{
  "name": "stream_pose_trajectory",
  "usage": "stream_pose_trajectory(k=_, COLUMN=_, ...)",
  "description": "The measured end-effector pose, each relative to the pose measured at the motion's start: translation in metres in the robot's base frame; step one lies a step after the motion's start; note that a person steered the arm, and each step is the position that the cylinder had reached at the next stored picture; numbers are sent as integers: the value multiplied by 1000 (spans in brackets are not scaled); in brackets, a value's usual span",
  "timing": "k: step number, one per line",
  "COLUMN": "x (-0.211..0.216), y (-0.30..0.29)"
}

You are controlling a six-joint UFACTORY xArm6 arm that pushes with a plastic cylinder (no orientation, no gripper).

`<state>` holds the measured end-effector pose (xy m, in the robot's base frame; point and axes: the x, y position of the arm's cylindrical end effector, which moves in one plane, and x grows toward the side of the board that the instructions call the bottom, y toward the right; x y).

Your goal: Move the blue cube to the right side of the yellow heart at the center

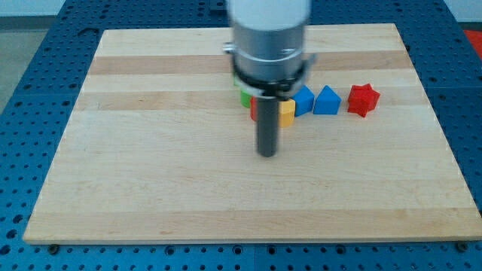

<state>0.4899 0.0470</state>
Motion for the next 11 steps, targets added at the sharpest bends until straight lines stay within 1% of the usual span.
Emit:
stream_pose_trajectory(k=1, x=-30, y=40)
stream_pose_trajectory(k=2, x=-77, y=41)
stream_pose_trajectory(k=3, x=-107, y=41)
stream_pose_trajectory(k=4, x=-117, y=44)
stream_pose_trajectory(k=6, x=-123, y=72)
stream_pose_trajectory(k=7, x=-139, y=77)
stream_pose_trajectory(k=11, x=-143, y=66)
